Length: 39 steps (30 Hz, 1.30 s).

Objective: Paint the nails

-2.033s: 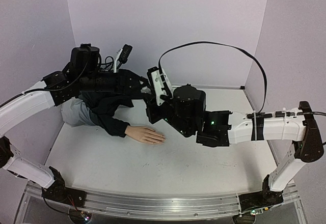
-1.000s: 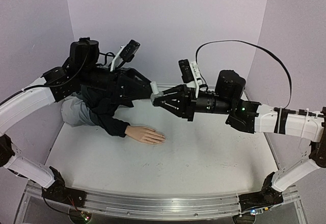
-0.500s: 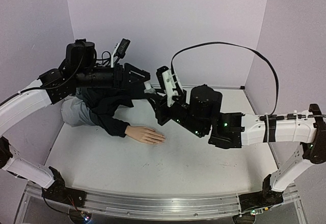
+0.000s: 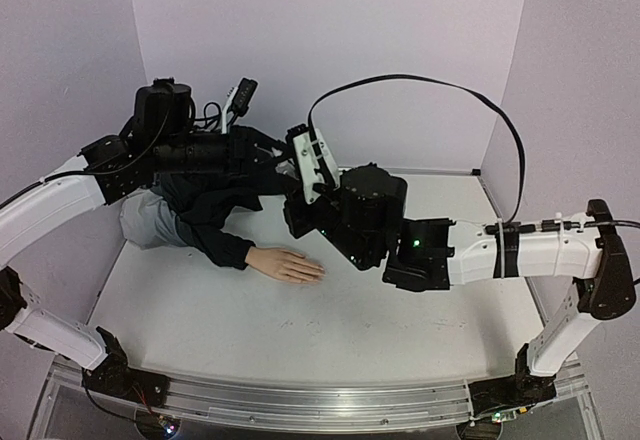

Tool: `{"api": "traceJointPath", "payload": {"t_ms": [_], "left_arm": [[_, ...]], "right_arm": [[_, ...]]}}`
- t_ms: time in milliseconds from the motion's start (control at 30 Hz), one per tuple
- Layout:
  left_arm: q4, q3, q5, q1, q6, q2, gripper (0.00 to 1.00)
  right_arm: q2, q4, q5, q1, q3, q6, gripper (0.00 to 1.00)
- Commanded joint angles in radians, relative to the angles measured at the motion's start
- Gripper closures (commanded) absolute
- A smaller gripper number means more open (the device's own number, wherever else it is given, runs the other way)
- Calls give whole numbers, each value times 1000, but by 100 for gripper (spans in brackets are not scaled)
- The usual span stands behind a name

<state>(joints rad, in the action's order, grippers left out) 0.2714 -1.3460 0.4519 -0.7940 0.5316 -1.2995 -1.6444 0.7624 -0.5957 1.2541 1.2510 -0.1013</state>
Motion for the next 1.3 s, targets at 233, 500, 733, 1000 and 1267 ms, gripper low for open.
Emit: {"api": "traceJointPath", "payload": {"t_ms": [233,500,733,1000,1267], "left_arm": [[-32,-59,194,-32,-143,-51,100],[-32,-120,885,-88,-412,-93,100],[-33,-174,941,-88,-432,-117,100],[-23,-113,562,-50,-353,-34,14],[39,-53,102,-31,-174,49,1]], "right_arm": [[17,2,106,-11,80,8,100],[116,28,1548,-260,19,182,100],[131,62,1684,-287,-48,225,100],[277,61,1236,-292,-214,162,100],[297,91,623,-244,-263,149,100]]}}
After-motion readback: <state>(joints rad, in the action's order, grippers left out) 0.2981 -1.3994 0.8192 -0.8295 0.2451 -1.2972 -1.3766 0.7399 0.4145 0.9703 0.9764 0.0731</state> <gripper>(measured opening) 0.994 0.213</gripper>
